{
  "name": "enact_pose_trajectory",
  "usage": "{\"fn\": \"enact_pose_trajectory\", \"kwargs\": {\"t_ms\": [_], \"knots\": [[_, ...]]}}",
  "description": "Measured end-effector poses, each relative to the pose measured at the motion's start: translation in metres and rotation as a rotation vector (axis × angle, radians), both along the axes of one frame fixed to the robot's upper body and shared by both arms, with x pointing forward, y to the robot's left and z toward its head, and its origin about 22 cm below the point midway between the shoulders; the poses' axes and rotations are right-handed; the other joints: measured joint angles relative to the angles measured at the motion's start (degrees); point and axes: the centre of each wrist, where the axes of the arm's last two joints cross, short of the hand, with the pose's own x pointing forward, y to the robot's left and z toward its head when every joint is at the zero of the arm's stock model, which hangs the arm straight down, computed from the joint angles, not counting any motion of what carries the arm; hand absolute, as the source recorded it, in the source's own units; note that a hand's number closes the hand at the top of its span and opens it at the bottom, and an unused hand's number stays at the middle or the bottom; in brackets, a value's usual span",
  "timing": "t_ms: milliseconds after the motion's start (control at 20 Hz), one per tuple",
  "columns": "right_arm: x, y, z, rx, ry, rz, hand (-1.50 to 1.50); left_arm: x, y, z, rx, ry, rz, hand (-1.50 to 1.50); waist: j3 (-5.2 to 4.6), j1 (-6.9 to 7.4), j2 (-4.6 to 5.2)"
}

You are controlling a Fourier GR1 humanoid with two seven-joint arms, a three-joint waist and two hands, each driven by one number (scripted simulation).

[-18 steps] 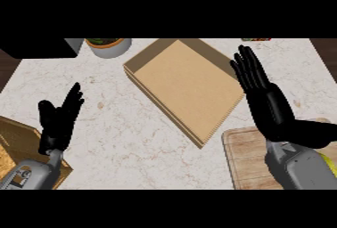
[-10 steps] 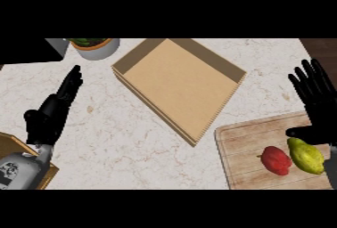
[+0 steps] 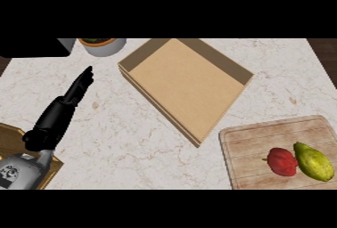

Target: Pick the pear from the cutting board and place it in the cardboard box

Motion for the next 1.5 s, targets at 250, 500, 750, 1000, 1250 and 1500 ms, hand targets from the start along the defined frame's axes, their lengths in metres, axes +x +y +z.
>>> {"fn": "enact_pose_trajectory", "kwargs": {"t_ms": [250, 500, 750, 1000, 1250, 1500], "knots": [[-0.012, -0.036, 0.019, -0.163, 0.018, 0.080, -1.50, 0.004, 0.001, 0.001, 0.007, -0.008, -0.039, 0.00, -0.08, 1.32, -0.07], [-0.002, -0.040, 0.056, -0.399, 0.065, 0.187, -1.50, 0.008, 0.002, 0.000, 0.003, -0.011, -0.058, 0.00, -0.17, 1.99, -0.23], [0.008, -0.032, 0.076, -0.592, 0.079, 0.280, -1.50, 0.010, 0.003, -0.005, 0.006, -0.009, -0.071, 0.00, -0.26, 2.24, -0.38], [0.010, -0.030, 0.085, -0.744, 0.094, 0.338, -1.50, 0.013, 0.000, -0.006, 0.003, -0.006, -0.078, 0.00, -0.37, 2.27, -0.52], [0.010, -0.024, 0.079, -0.834, 0.125, 0.406, -1.50, 0.012, 0.002, -0.006, 0.002, 0.002, -0.074, 0.00, -0.48, 2.28, -0.67], [0.008, -0.020, 0.068, -0.867, 0.153, 0.460, -1.50, 0.008, 0.005, -0.010, 0.007, 0.001, -0.074, 0.00, -0.54, 2.33, -0.73]]}}
